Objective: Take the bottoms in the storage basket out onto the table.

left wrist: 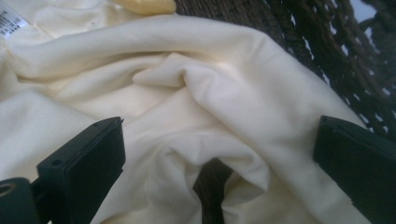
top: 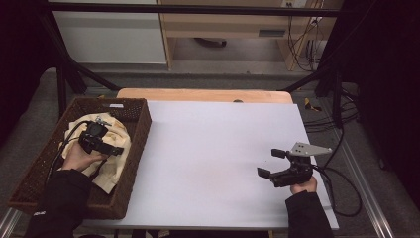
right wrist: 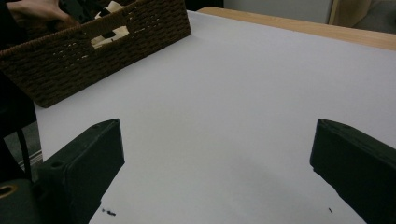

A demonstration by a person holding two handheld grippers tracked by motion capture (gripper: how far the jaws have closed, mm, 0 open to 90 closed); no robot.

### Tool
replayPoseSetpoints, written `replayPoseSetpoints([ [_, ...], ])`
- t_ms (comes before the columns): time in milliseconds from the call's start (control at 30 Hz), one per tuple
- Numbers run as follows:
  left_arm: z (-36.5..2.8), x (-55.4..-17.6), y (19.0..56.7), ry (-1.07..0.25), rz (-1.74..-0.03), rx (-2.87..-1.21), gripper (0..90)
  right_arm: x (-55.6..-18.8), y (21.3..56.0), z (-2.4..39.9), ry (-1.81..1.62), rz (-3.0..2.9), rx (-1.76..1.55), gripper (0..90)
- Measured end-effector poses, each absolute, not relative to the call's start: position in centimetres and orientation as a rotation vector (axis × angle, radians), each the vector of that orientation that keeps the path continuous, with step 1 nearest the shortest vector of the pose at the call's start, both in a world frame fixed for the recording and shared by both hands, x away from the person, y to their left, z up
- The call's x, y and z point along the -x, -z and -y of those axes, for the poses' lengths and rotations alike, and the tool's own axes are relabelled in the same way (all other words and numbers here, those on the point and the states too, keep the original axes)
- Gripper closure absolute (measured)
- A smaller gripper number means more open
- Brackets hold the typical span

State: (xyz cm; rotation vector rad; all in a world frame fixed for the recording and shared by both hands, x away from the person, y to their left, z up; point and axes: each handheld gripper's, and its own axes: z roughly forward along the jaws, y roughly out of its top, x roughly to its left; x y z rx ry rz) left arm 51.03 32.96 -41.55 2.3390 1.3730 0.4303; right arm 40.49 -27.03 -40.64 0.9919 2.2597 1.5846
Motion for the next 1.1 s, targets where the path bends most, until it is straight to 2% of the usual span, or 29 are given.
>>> replayPoseSetpoints([
  [433,-33.3,-51.3,42.9,-0.374,-1.390,-2.379,5.6,-40.5,40.6,27.1,-1.585,-2.259,-0.990,3.5],
  [600,-33.7,-51.4,43.2,-0.323,-1.392,-2.358,12.8,-40.5,40.6,27.0,-1.583,-2.262,-0.990,3.5],
  [767,-34.0,-51.5,43.5,-0.301,-1.381,-2.353,15.8,-40.5,40.6,27.1,-1.587,-2.259,-0.989,3.5],
  [800,-34.0,-51.5,43.5,-0.295,-1.374,-2.350,19.5,-40.5,40.6,27.1,-1.586,-2.259,-0.988,3.5],
  [900,-34.1,-51.5,43.7,-0.277,-1.370,-2.346,22.9,-40.5,40.6,27.1,-1.586,-2.260,-0.989,3.5],
  [1100,-34.4,-51.5,43.8,-0.239,-1.392,-2.326,27.2,-40.5,40.6,27.1,-1.585,-2.259,-0.988,3.5],
])
